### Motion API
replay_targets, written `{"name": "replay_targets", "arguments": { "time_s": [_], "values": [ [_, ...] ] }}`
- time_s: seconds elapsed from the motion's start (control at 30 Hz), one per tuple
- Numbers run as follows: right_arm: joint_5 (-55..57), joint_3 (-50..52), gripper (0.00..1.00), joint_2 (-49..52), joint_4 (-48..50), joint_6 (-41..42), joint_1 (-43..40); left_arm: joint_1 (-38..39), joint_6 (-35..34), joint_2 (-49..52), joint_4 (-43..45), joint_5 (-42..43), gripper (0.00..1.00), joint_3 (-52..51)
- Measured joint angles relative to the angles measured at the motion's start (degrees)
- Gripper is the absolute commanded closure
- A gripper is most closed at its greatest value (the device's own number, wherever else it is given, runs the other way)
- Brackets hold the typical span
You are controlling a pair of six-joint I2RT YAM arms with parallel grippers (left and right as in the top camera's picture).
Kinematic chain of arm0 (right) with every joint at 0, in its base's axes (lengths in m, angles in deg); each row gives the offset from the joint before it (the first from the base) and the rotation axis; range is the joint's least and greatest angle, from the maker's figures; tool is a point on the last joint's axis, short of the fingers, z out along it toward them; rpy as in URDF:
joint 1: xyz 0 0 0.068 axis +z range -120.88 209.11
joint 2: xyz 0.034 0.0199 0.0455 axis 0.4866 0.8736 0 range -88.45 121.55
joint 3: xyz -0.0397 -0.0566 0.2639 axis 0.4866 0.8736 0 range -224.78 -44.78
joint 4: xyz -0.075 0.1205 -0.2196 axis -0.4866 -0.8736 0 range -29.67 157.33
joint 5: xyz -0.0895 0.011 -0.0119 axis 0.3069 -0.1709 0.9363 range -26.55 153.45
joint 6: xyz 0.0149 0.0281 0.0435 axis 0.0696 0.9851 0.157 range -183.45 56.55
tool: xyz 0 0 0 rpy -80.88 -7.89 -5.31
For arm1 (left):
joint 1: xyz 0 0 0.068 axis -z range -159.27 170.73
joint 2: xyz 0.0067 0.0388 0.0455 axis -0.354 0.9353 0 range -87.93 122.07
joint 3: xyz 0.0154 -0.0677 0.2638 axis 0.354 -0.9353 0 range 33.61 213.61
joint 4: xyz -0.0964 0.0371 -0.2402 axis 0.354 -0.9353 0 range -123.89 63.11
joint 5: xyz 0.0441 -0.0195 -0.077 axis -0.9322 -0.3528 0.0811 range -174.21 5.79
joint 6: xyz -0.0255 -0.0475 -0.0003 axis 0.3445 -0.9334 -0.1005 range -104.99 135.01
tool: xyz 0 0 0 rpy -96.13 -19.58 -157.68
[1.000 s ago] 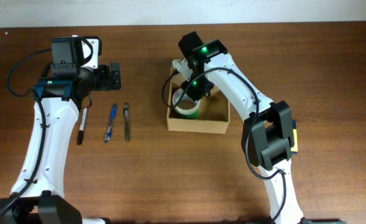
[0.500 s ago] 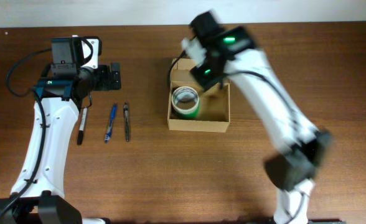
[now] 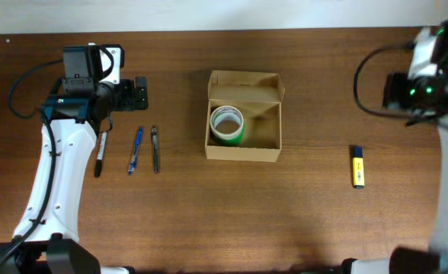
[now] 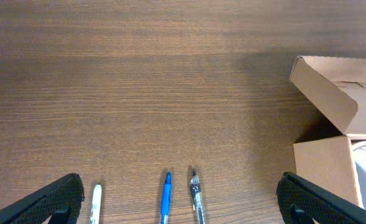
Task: Pack container
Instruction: 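Release the white tape and move the right gripper to the yellow highlighter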
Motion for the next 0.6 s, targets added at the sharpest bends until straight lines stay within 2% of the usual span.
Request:
{"name": "replay_targets", "arguments": {
  "time_s": [0.13,0.3,0.6],
  "values": [
    [-1.86,13.03,0.39,4.13,5.20,0.52,-2.60,0.00,0.00,0.00,-0.02,0.00,0.01,0.00],
    [-1.57,24.98,0.36,4.17,13.35,-0.15,-2.73,0.00,0.00,0.00,0.02,0.02,0.01,0.00],
    [0.96,32.15,0.35,9.64,20.57,-2.71,-2.73,0.00,0.00,0.00,0.00,0.00,0.01,0.00]
  ]
}}
